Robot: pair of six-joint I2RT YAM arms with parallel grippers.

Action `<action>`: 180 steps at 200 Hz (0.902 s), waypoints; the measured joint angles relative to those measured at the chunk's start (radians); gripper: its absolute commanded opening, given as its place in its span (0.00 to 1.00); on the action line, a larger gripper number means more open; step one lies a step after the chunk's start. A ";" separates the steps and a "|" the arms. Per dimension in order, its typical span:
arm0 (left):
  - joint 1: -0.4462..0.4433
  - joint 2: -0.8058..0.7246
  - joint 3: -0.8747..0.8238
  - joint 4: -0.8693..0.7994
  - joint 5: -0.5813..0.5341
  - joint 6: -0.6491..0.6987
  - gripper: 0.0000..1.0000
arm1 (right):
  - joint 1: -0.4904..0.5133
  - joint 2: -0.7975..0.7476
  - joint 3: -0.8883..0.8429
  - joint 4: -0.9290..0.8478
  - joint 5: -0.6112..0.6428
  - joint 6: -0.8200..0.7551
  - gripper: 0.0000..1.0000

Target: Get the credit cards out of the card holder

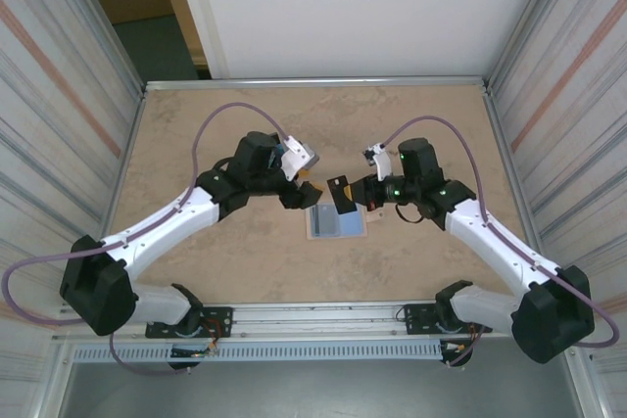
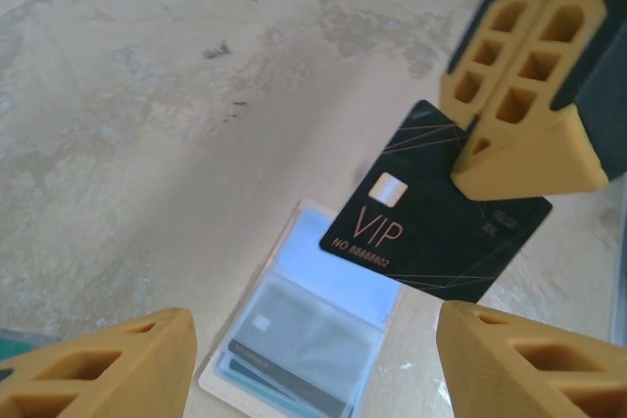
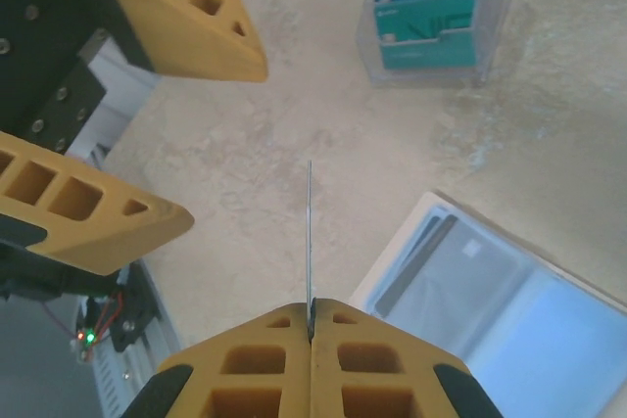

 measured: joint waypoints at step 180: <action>-0.003 0.114 0.122 -0.203 0.300 0.243 0.00 | 0.077 0.056 0.107 -0.143 -0.036 -0.182 0.36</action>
